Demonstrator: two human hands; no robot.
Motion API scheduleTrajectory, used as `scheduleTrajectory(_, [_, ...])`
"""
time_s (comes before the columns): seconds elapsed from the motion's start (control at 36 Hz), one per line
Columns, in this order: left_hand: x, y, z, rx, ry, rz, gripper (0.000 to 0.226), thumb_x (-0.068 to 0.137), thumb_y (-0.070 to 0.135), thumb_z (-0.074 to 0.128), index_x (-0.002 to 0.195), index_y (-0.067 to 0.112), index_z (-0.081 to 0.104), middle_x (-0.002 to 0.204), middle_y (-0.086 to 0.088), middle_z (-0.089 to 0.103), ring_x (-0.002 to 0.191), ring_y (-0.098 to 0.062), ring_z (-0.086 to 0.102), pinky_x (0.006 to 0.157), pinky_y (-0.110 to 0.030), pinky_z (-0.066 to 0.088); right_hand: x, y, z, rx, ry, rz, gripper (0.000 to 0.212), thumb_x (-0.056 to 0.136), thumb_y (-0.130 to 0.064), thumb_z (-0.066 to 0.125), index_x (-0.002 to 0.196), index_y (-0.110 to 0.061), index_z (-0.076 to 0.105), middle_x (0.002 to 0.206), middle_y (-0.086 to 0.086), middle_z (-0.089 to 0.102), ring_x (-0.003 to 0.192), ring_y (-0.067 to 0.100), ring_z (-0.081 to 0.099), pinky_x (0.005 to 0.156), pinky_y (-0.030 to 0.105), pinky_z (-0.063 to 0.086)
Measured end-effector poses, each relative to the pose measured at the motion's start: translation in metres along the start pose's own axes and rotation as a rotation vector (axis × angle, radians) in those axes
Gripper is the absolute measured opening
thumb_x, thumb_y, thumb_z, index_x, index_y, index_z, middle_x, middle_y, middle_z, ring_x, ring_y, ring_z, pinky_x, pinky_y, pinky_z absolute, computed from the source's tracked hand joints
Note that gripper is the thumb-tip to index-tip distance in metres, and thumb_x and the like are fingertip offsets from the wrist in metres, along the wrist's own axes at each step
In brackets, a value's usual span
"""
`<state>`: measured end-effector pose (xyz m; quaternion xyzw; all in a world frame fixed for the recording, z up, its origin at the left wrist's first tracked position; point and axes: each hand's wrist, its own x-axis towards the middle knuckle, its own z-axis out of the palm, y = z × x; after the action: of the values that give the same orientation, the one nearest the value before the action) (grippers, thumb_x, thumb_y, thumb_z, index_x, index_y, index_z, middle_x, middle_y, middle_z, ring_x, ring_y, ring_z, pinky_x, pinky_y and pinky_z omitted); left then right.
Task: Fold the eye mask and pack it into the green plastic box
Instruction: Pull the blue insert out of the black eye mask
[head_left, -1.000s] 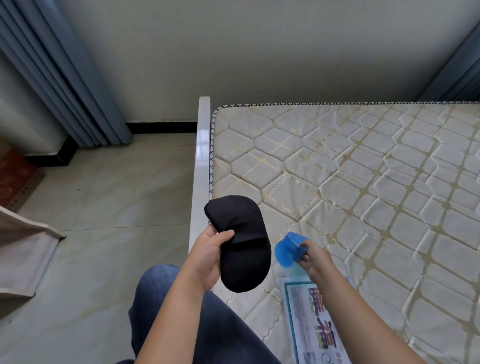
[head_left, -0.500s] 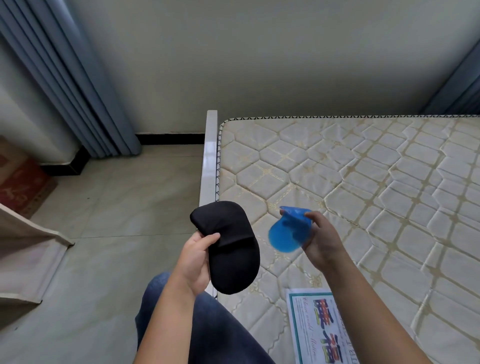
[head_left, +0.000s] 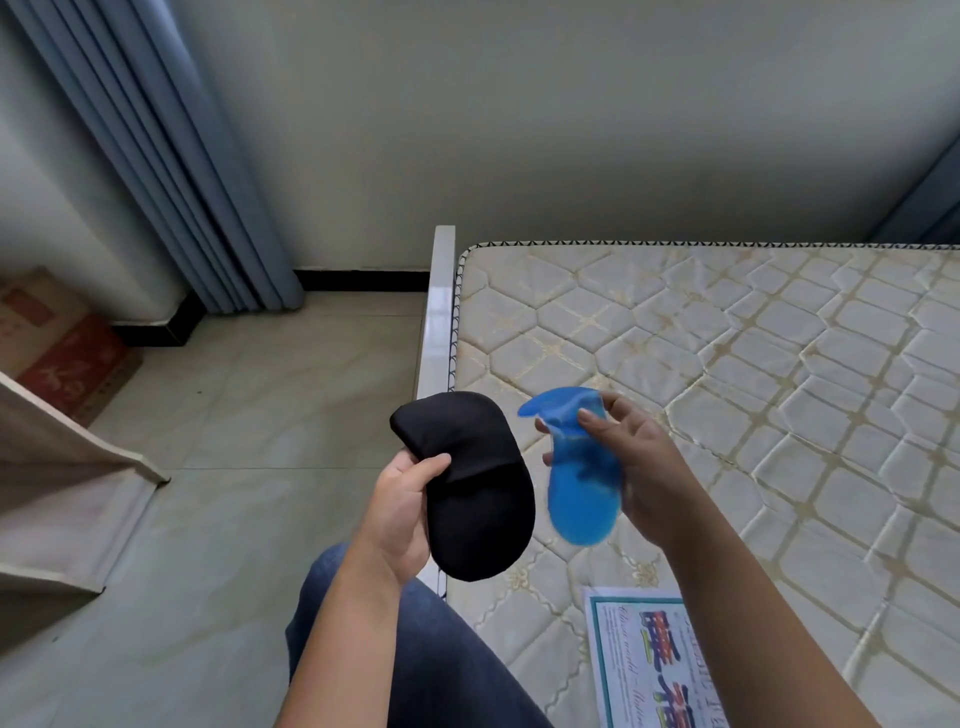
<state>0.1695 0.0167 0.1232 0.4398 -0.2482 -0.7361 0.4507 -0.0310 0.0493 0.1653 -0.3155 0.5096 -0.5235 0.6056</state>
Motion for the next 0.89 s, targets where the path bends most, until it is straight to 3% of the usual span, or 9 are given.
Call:
scheduleTrajectory(0.14, [0.000,0.005,-0.002,-0.026,-0.046,0.006,0.024,0.092,0.005,0.044,0.106,0.013,0.061,0.096,-0.010,0.074,0.085,-0.025,0.071,0.068,-0.036,0.058,-0.007,0.002,0.012,0.036,-0.104,0.010,0.035,0.074,-0.021,0.060,0.108,-0.019,0.052,0.108,0.016,0.064,0.089,0.031,0.065,0.064,0.025,0.056])
scheduleTrajectory(0.28, [-0.001,0.009,0.000,-0.090,-0.080,0.014,0.023,0.093,0.005,0.042,0.105,0.010,0.061,0.094,-0.013,0.074,0.082,-0.026,0.071,0.065,-0.036,0.058,-0.008,0.018,0.024,0.009,-0.149,0.031,0.027,0.076,-0.017,0.061,0.102,-0.016,0.056,0.103,0.013,0.065,0.093,0.029,0.063,0.082,0.032,0.051])
scheduleTrajectory(0.33, [-0.002,0.011,0.000,-0.108,-0.084,0.022,0.024,0.094,0.005,0.041,0.108,0.009,0.060,0.093,-0.013,0.074,0.081,-0.026,0.072,0.063,-0.037,0.059,-0.008,0.023,0.028,-0.012,-0.137,0.026,0.021,0.080,-0.016,0.060,0.101,-0.016,0.061,0.095,0.007,0.067,0.087,0.018,0.065,0.075,0.025,0.052])
scheduleTrajectory(0.44, [-0.004,0.016,-0.002,-0.159,-0.099,0.052,0.026,0.094,0.006,0.039,0.111,0.007,0.059,0.094,-0.013,0.074,0.082,-0.027,0.072,0.060,-0.036,0.057,-0.008,0.027,0.033,-0.080,-0.095,0.040,0.020,0.080,-0.024,0.063,0.097,-0.014,0.064,0.088,0.004,0.070,0.082,0.015,0.068,0.071,0.021,0.053])
scheduleTrajectory(0.56, [-0.004,0.021,-0.004,-0.162,-0.104,0.074,0.027,0.095,0.009,0.039,0.112,0.009,0.060,0.097,-0.012,0.074,0.085,-0.026,0.071,0.062,-0.034,0.057,-0.007,0.029,0.035,-0.145,-0.094,0.064,0.022,0.085,-0.025,0.060,0.104,-0.013,0.062,0.099,0.009,0.070,0.092,0.020,0.068,0.075,0.023,0.055])
scheduleTrajectory(0.72, [-0.004,0.023,-0.002,-0.167,-0.093,0.095,0.027,0.095,0.011,0.039,0.114,0.008,0.058,0.100,-0.012,0.073,0.089,-0.026,0.071,0.069,-0.036,0.059,-0.006,0.024,0.036,-0.215,-0.100,0.069,0.028,0.088,-0.022,0.057,0.114,-0.011,0.059,0.111,0.018,0.066,0.101,0.030,0.065,0.086,0.038,0.053])
scheduleTrajectory(0.89, [-0.004,0.026,0.000,-0.210,-0.080,0.122,0.029,0.097,0.016,0.036,0.112,0.012,0.059,0.100,-0.008,0.073,0.090,-0.022,0.071,0.068,-0.032,0.058,-0.010,0.022,0.034,-0.269,-0.149,0.068,0.014,0.088,-0.020,0.058,0.102,-0.018,0.061,0.101,0.011,0.068,0.093,0.027,0.068,0.080,0.031,0.055])
